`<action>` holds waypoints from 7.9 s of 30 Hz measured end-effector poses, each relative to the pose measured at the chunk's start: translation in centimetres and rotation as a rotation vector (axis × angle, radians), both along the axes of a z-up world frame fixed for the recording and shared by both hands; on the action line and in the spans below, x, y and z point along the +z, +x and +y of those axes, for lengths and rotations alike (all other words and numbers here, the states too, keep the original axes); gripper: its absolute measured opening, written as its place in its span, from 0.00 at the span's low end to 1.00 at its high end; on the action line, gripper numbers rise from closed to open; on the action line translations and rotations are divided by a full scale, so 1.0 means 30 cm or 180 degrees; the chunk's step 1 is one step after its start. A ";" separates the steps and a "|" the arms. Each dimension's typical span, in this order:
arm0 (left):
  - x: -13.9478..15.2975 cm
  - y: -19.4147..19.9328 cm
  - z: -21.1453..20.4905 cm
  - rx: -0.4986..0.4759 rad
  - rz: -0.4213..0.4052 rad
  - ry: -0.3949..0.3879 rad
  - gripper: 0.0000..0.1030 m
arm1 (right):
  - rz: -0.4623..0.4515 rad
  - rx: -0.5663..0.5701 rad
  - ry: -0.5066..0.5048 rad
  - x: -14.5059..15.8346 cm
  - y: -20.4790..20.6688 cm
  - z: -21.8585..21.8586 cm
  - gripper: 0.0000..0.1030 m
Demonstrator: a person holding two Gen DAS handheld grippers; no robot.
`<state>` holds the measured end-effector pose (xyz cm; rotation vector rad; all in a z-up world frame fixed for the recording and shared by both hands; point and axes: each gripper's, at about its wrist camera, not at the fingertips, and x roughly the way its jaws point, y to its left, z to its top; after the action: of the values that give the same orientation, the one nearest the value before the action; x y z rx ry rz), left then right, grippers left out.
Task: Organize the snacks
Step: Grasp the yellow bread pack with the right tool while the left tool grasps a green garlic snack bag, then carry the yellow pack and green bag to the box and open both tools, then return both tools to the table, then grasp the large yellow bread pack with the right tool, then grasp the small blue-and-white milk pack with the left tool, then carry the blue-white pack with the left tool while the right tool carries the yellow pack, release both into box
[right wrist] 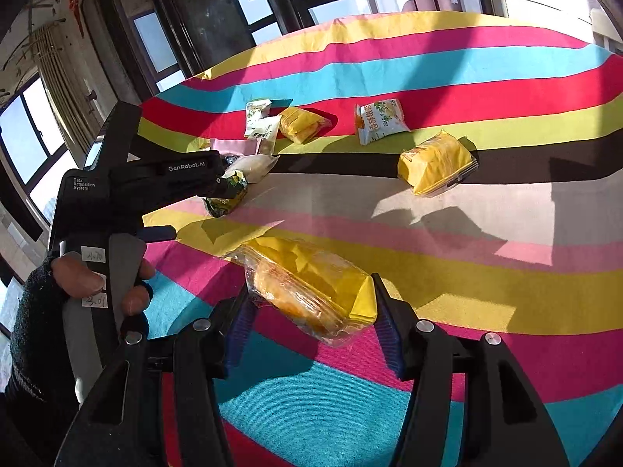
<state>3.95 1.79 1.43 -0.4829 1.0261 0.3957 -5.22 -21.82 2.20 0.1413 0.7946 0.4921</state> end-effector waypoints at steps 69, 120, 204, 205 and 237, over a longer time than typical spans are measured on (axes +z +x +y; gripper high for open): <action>0.050 -0.645 0.500 -0.0962 -0.1206 0.0125 0.43 | -0.0016 0.0521 -0.0110 0.014 -0.177 0.405 0.53; -0.033 -1.089 0.892 0.0181 -0.0870 0.0629 0.98 | -0.0283 0.2459 -0.0126 0.044 -0.640 0.896 0.74; 0.002 -0.202 0.187 -0.1343 -0.0945 -0.0053 0.35 | -0.0016 -0.0090 -0.0243 -0.014 0.109 -0.009 0.55; 0.001 -0.204 0.195 -0.1305 -0.0977 -0.0107 0.35 | -0.0018 -0.0092 -0.0254 -0.013 0.105 -0.007 0.55; 0.070 -0.650 0.464 -0.1149 -0.1715 -0.0313 0.35 | 0.0005 0.0580 -0.0014 0.007 -0.211 0.314 0.55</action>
<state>-15.56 15.72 3.53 -0.4475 0.5896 -0.1095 -11.56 -12.41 2.42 0.0655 0.8139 0.6623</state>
